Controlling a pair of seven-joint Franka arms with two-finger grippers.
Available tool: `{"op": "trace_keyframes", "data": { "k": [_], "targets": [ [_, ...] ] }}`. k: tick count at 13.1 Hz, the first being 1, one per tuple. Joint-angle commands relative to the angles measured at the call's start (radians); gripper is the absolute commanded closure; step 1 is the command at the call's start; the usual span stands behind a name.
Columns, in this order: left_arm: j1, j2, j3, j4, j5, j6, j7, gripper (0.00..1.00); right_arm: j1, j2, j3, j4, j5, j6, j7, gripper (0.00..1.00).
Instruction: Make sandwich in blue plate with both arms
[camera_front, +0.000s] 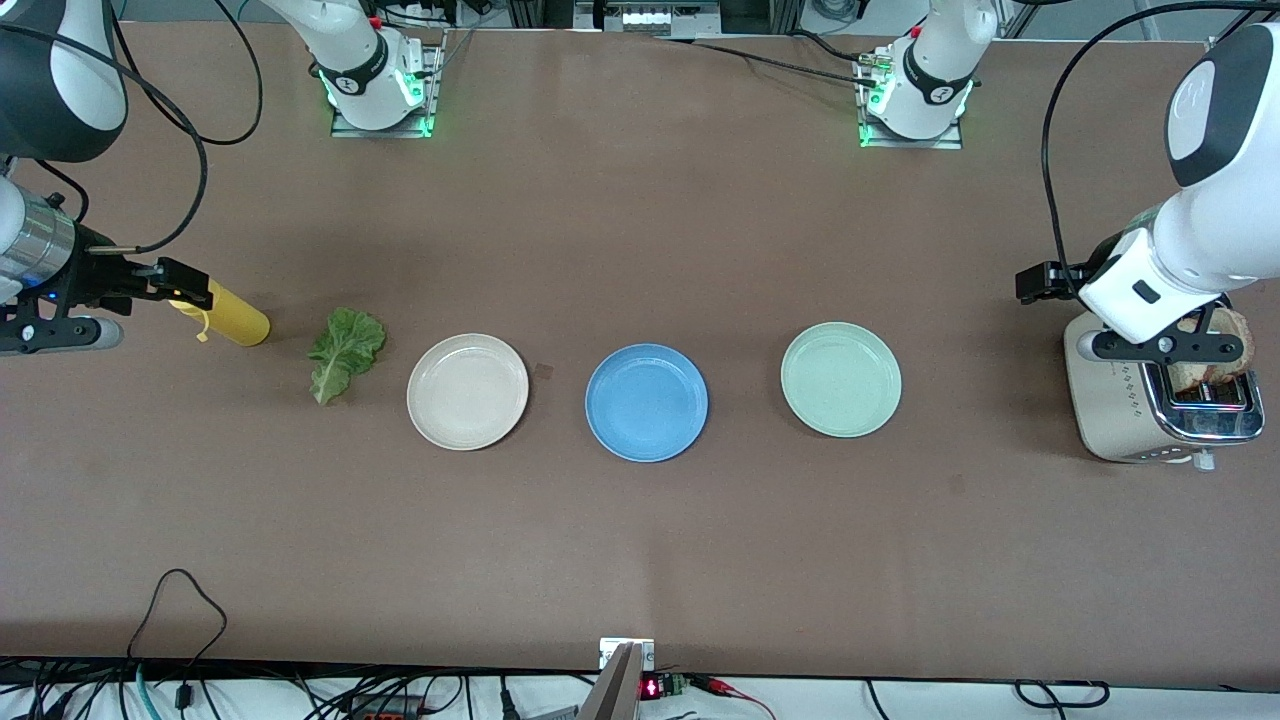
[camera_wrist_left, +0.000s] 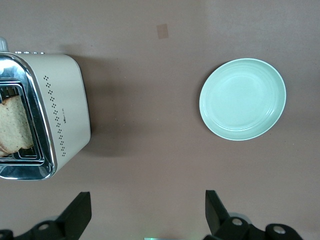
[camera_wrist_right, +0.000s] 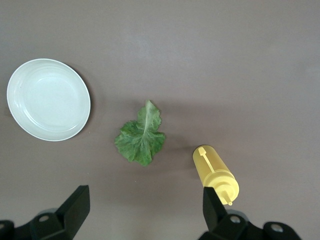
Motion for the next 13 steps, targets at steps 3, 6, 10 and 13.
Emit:
{"op": "trace_keyframes", "data": {
  "k": [3, 6, 10, 13],
  "targets": [
    [0.004, 0.021, -0.002, 0.034, -0.011, -0.019, 0.013, 0.0, -0.003, 0.0, 0.001, 0.007, -0.006, -0.003, -0.015, 0.0],
    [0.019, 0.028, 0.009, 0.026, 0.003, -0.022, 0.017, 0.0, -0.003, 0.0, 0.001, 0.007, -0.006, -0.003, -0.015, 0.0],
    [0.224, 0.058, 0.009, 0.031, 0.011, 0.004, 0.198, 0.0, -0.003, 0.0, 0.001, 0.007, -0.006, -0.006, -0.017, 0.0],
    [0.294, 0.099, 0.009, 0.027, 0.075, 0.096, 0.301, 0.0, -0.003, 0.0, 0.001, 0.007, -0.008, -0.004, -0.017, 0.0]
  ]
}}
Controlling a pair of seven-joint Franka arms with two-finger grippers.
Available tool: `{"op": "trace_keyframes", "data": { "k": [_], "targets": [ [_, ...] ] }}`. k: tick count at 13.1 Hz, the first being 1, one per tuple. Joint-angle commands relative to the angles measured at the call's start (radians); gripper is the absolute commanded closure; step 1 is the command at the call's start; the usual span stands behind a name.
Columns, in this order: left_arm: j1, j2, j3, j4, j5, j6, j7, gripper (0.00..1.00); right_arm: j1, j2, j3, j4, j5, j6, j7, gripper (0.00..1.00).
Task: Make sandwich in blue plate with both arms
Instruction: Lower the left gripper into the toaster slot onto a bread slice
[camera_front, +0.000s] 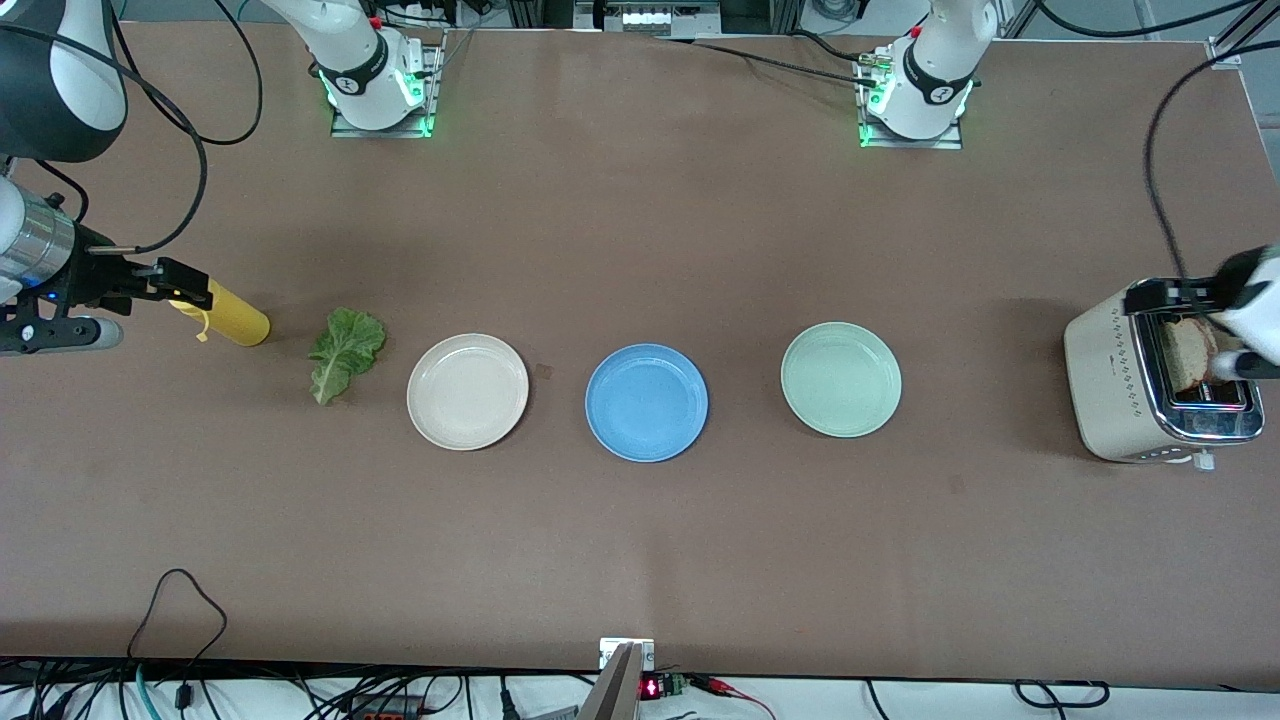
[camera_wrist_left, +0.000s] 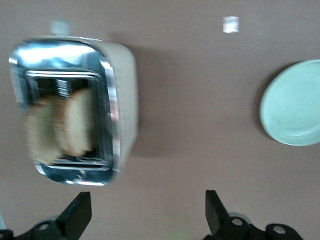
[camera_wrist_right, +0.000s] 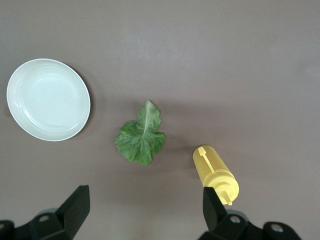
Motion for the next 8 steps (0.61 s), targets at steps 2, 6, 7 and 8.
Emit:
{"op": "trace_keyframes", "data": {
  "k": [2, 6, 7, 8],
  "targets": [
    [0.071, 0.077, -0.013, 0.018, 0.053, 0.103, 0.128, 0.0, -0.005, 0.0, 0.001, 0.007, -0.008, -0.004, -0.017, 0.0],
    [0.122, 0.121, -0.013, -0.007, 0.051, 0.149, 0.202, 0.06, -0.005, 0.0, 0.001, 0.007, -0.008, -0.004, -0.017, 0.0],
    [0.135, 0.123, -0.013, -0.028, 0.051, 0.176, 0.205, 0.09, -0.005, 0.0, 0.001, 0.007, -0.008, -0.004, -0.017, 0.0],
    [0.14, 0.125, -0.013, -0.053, 0.051, 0.204, 0.213, 0.12, -0.005, 0.0, 0.001, 0.007, -0.008, -0.003, -0.017, 0.0]
  ]
}}
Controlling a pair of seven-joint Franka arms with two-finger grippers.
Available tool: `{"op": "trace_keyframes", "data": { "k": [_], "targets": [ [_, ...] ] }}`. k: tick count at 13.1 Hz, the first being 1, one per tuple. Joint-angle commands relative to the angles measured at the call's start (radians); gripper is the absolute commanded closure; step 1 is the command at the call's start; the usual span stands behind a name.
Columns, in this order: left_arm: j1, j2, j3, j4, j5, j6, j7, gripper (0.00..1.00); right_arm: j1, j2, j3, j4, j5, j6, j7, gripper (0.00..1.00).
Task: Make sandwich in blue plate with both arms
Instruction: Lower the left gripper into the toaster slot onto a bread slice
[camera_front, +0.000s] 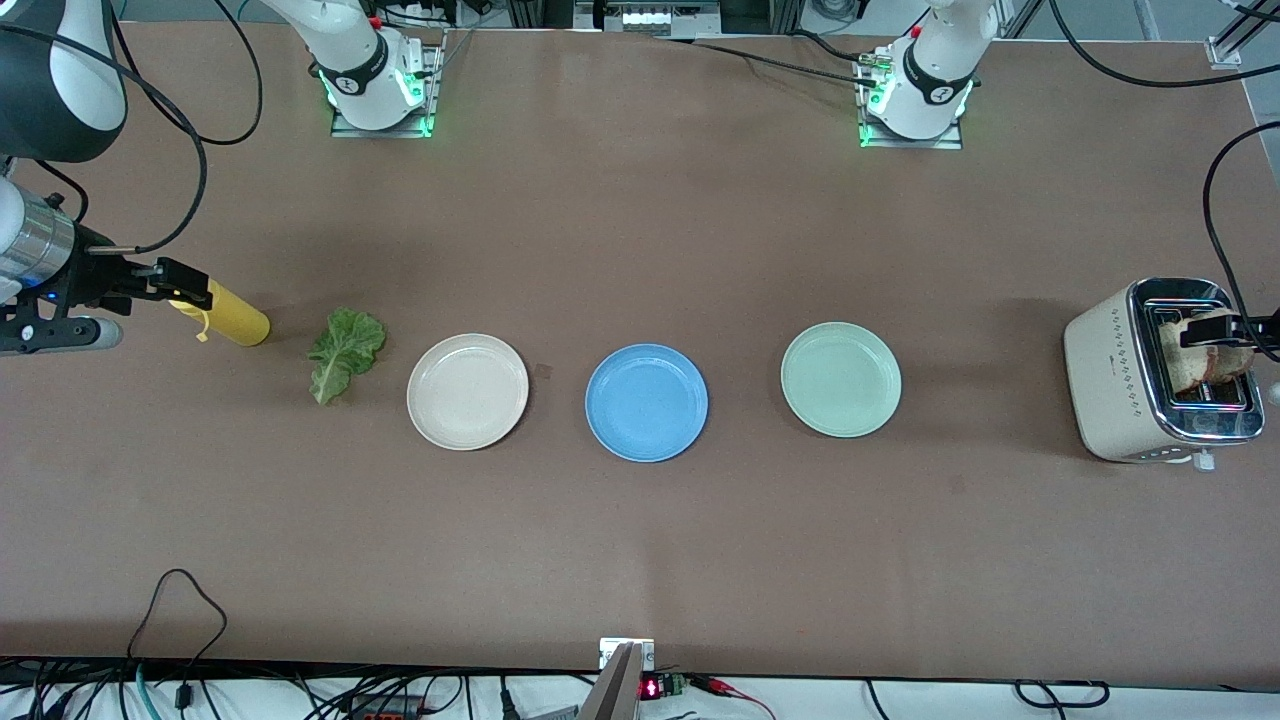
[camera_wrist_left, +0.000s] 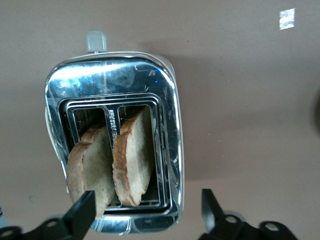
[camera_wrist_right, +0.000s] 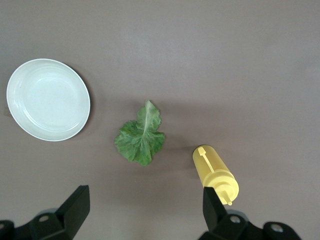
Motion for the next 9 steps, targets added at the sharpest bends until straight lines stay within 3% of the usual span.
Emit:
{"op": "trace_keyframes", "data": {
  "k": [1, 3, 7, 9],
  "targets": [
    [0.029, -0.006, -0.012, -0.062, 0.023, 0.071, 0.044, 0.13, -0.005, 0.0, 0.002, 0.007, -0.007, -0.003, -0.017, 0.0],
    [0.047, 0.001, -0.012, -0.105, 0.024, 0.124, 0.049, 0.19, -0.005, 0.0, 0.002, 0.007, -0.007, -0.003, -0.017, 0.0],
    [0.052, 0.003, -0.011, -0.118, 0.024, 0.122, 0.049, 0.72, -0.005, -0.002, 0.0, 0.007, -0.007, -0.006, -0.017, 0.0],
    [0.052, 0.0, -0.011, -0.112, 0.024, 0.098, 0.064, 0.91, -0.005, -0.002, 0.0, 0.007, -0.007, -0.004, -0.017, 0.0]
  ]
}}
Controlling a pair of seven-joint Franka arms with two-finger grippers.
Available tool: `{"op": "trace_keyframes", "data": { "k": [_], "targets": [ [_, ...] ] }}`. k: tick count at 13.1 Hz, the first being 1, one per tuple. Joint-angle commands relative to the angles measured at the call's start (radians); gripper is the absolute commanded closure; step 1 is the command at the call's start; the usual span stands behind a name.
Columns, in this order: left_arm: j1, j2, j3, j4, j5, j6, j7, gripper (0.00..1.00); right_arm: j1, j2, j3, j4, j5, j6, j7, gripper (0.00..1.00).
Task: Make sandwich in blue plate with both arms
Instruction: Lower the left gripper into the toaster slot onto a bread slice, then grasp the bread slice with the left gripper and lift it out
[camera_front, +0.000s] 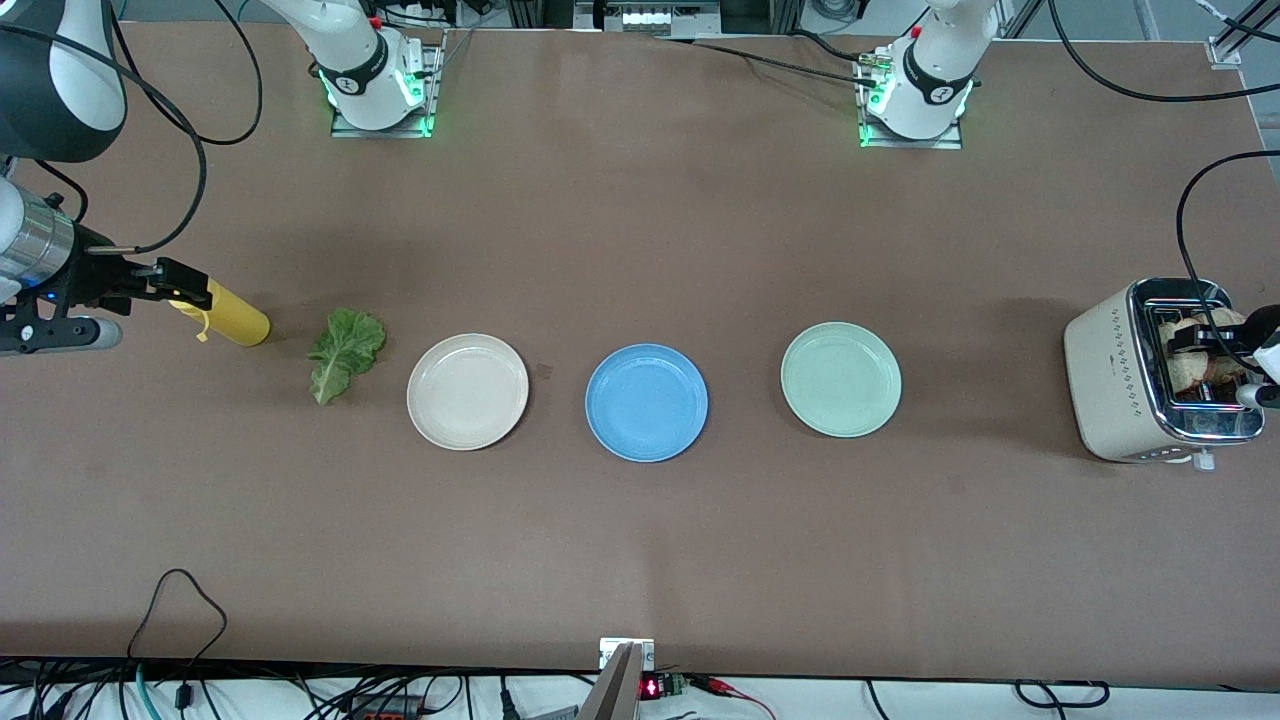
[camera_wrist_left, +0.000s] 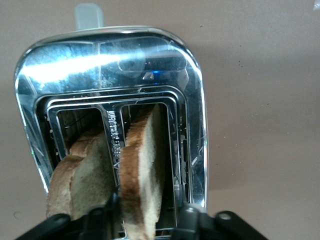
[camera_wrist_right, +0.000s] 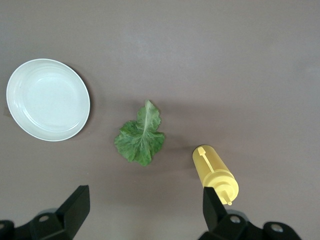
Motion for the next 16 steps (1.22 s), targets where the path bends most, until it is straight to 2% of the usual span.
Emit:
{"op": "trace_keyframes", "data": {
  "k": [1, 4, 8, 12, 14, 16],
  "targets": [
    [0.008, -0.022, -0.011, -0.001, 0.025, -0.019, 0.036, 0.97, -0.005, -0.002, 0.001, 0.007, -0.007, -0.004, -0.017, 0.0],
    [0.007, -0.044, -0.017, 0.029, 0.046, -0.074, 0.044, 0.99, -0.006, -0.002, 0.001, 0.007, -0.007, -0.004, -0.017, 0.0],
    [-0.009, -0.054, -0.051, 0.211, 0.053, -0.335, 0.044, 0.99, -0.006, 0.0, 0.001, 0.007, -0.007, -0.001, -0.017, 0.0],
    [-0.009, -0.074, -0.204, 0.336, 0.053, -0.504, 0.031, 0.99, -0.006, 0.0, 0.001, 0.007, -0.007, -0.001, -0.017, 0.0],
    [-0.009, -0.087, -0.308, 0.351, 0.033, -0.573, 0.013, 0.99, -0.006, 0.0, -0.001, 0.007, -0.007, -0.002, -0.017, 0.0],
    [-0.009, -0.087, -0.446, 0.352, 0.03, -0.59, -0.085, 0.99, -0.006, 0.0, -0.001, 0.007, -0.007, -0.004, -0.018, 0.0]
  ]
}}
